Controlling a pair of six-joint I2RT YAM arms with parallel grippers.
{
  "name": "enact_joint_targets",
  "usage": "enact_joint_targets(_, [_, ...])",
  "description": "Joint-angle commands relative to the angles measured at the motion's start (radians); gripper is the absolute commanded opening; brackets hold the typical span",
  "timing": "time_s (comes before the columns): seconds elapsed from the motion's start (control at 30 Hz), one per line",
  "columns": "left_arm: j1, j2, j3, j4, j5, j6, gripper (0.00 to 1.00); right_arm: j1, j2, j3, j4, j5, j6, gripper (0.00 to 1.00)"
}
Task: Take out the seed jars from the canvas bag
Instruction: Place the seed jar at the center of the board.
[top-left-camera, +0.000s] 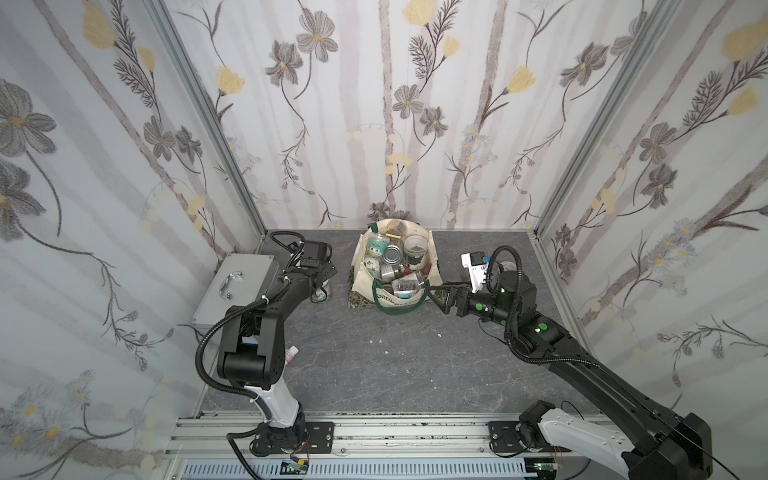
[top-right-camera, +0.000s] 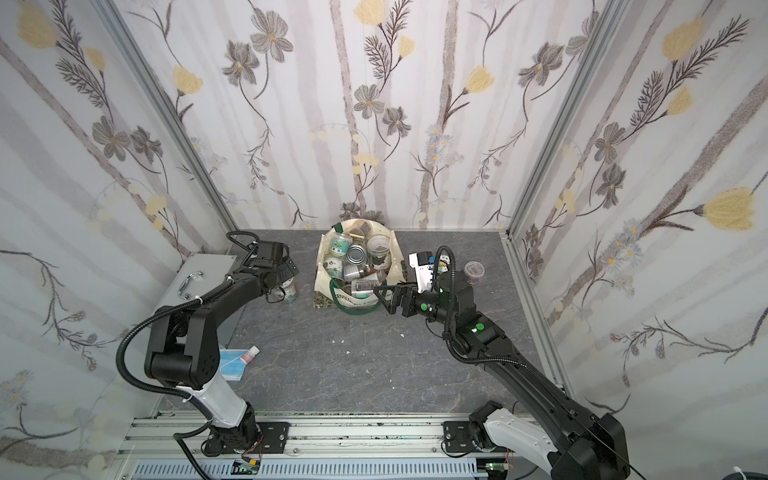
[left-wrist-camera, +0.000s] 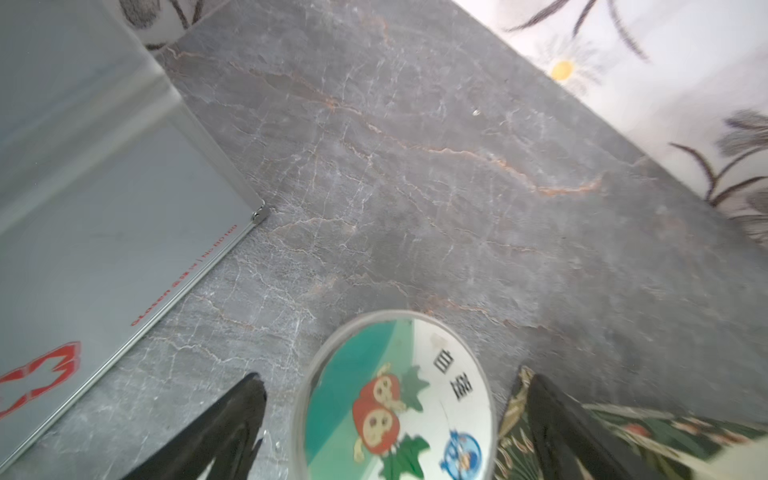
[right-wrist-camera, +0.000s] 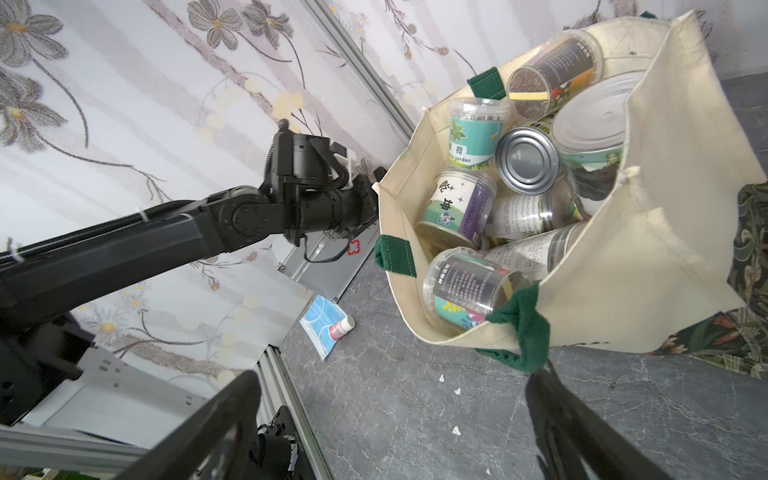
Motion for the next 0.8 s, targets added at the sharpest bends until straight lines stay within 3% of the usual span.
enact_joint_targets(0.0, [0.002, -0.085, 0.009, -0.081, 0.047, -0.013, 1.00, -0.004, 0.014, 0.032, -0.030, 0.016, -0.012, 1.00])
enact_joint_targets(0.23, [0.016, -0.332, 0.038, -0.158, 0.227, 0.012, 1.00, -0.006, 0.050, 0.140, -0.118, 0.056, 0.002, 1.00])
enact_joint_targets(0.43, [0.016, -0.451, 0.041, -0.121, 0.386, 0.034, 1.00, -0.009, 0.160, 0.301, -0.229, 0.188, 0.070, 1.00])
enact_joint_targets(0.6, [0.016, -0.450, 0.005, -0.014, 0.410, 0.078, 1.00, -0.009, 0.309, 0.473, -0.269, 0.182, 0.113, 1.00])
enact_joint_targets(0.7, [0.019, -0.374, 0.016, 0.041, 0.409, 0.112, 1.00, -0.009, 0.407, 0.607, -0.319, 0.210, 0.125, 1.00])
enact_joint_targets(0.77, [0.021, -0.313, 0.062, 0.048, 0.469, 0.126, 1.00, -0.010, 0.499, 0.715, -0.372, 0.224, 0.126, 1.00])
